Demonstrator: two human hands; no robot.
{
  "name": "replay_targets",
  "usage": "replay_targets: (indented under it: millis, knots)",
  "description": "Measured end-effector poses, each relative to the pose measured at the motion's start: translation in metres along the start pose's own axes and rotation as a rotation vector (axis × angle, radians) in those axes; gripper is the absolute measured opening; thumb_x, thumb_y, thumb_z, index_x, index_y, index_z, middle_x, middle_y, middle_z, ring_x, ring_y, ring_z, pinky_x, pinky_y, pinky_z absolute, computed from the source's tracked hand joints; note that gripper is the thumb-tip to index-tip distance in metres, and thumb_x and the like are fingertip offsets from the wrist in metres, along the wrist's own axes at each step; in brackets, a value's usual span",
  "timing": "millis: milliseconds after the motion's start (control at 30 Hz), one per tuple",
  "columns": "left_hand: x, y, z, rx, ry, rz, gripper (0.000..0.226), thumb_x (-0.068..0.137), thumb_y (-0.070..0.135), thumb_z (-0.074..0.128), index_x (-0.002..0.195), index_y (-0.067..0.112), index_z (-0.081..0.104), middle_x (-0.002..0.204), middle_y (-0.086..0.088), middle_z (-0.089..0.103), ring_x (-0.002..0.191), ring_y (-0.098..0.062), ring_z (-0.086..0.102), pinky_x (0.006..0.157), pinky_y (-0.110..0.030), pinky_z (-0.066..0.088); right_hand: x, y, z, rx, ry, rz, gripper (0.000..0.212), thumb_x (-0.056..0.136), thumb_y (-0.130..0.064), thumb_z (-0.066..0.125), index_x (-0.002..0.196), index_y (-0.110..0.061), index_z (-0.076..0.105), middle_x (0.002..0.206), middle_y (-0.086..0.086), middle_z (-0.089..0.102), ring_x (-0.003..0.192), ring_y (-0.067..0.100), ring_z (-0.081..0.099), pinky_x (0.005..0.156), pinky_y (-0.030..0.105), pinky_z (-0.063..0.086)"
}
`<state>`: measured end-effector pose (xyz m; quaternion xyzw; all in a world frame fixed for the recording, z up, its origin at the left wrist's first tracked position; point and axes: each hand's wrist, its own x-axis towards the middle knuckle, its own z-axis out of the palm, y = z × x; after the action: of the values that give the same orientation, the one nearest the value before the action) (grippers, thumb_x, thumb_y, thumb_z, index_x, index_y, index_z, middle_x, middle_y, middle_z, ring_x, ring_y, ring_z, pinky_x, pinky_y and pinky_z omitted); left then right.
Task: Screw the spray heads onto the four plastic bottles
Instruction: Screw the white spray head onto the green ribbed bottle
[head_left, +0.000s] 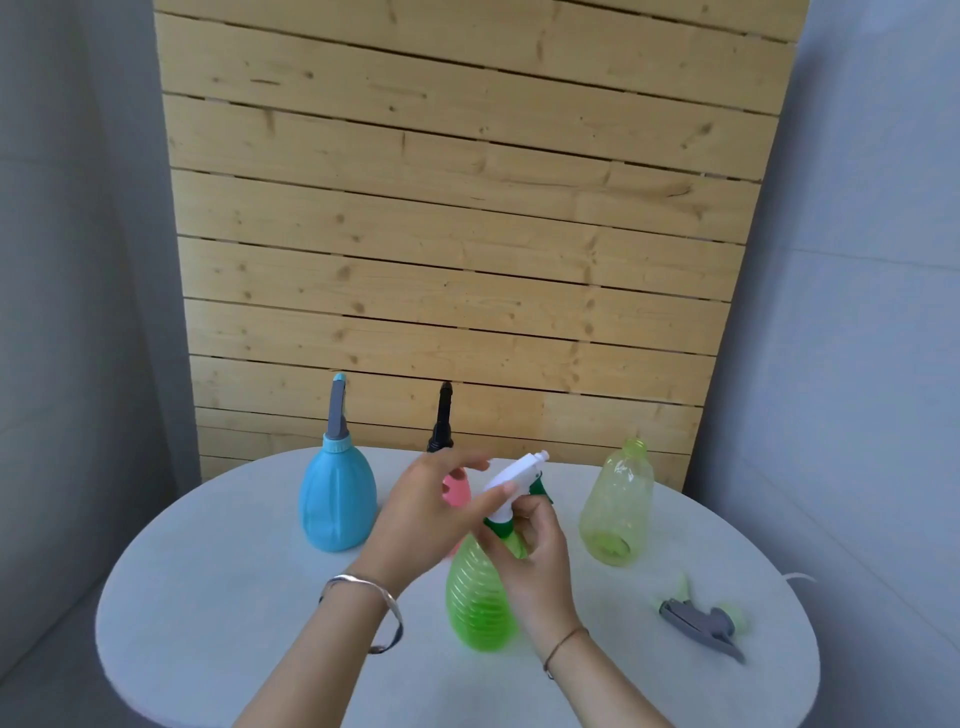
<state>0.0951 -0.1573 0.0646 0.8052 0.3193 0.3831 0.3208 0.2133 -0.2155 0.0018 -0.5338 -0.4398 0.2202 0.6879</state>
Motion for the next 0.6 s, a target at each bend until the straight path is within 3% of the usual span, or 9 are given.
replay_targets:
  millis: [100,167,300,433,500,600]
  knots:
    - [0.007,0.001,0.007,0.020,0.011,0.053,0.005,0.078,0.038,0.072,0.082,0.041,0.070,0.069,0.031,0.064,0.071,0.001,0.053,0.060,-0.010,0.038,-0.002,-0.001,0.001,0.002,-0.019,0.023,0.026,0.075,-0.013,0.078,0.093,-0.017,0.059,0.093,-0.002,0.069,0.092,0.009,0.064,0.082,0.023,0.047]
    - [0.009,-0.007,0.007,-0.085,-0.004,0.059,0.008,0.079,0.031,0.074,0.076,0.037,0.072,0.064,0.027,0.065,0.063,0.001,0.050,0.057,-0.010,0.038,-0.001,-0.002,-0.004,-0.014,-0.157,0.076,0.030,0.079,-0.027,0.074,0.107,-0.024,0.063,0.106,-0.007,0.071,0.104,0.006,0.063,0.088,0.020,0.047]
    - [0.012,-0.012,-0.003,-0.128,-0.096,0.117,0.008,0.081,0.029,0.072,0.083,0.036,0.074,0.069,0.028,0.068,0.064,0.010,0.054,0.060,-0.002,0.037,-0.001,-0.001,-0.021,-0.004,-0.337,0.165,0.037,0.084,-0.036,0.063,0.120,-0.029,0.061,0.123,-0.017,0.066,0.119,-0.002,0.055,0.096,0.013,0.043]
    - [0.015,-0.013,-0.009,-0.104,-0.152,0.140,0.010,0.083,0.029,0.070,0.088,0.036,0.075,0.075,0.029,0.069,0.071,0.012,0.054,0.064,0.000,0.036,-0.001,0.001,-0.020,0.012,-0.279,0.129,0.040,0.078,-0.031,0.065,0.115,-0.017,0.065,0.120,-0.001,0.069,0.118,0.014,0.059,0.104,0.028,0.044]
    - [0.013,-0.012,-0.010,-0.110,-0.156,0.148,0.014,0.083,0.026,0.070,0.087,0.040,0.072,0.075,0.038,0.066,0.075,0.016,0.055,0.066,0.002,0.036,0.000,0.002,-0.019,0.020,-0.244,0.123,0.038,0.073,-0.032,0.069,0.109,-0.018,0.069,0.113,0.001,0.072,0.113,0.017,0.063,0.104,0.033,0.045]
    - [0.013,-0.009,-0.011,-0.088,-0.162,0.164,0.017,0.082,0.026,0.070,0.087,0.042,0.070,0.075,0.043,0.064,0.077,0.017,0.055,0.065,0.003,0.035,0.002,0.000,-0.019,-0.002,-0.297,0.129,0.040,0.074,-0.036,0.068,0.112,-0.022,0.067,0.113,-0.004,0.072,0.111,0.011,0.063,0.100,0.027,0.046]
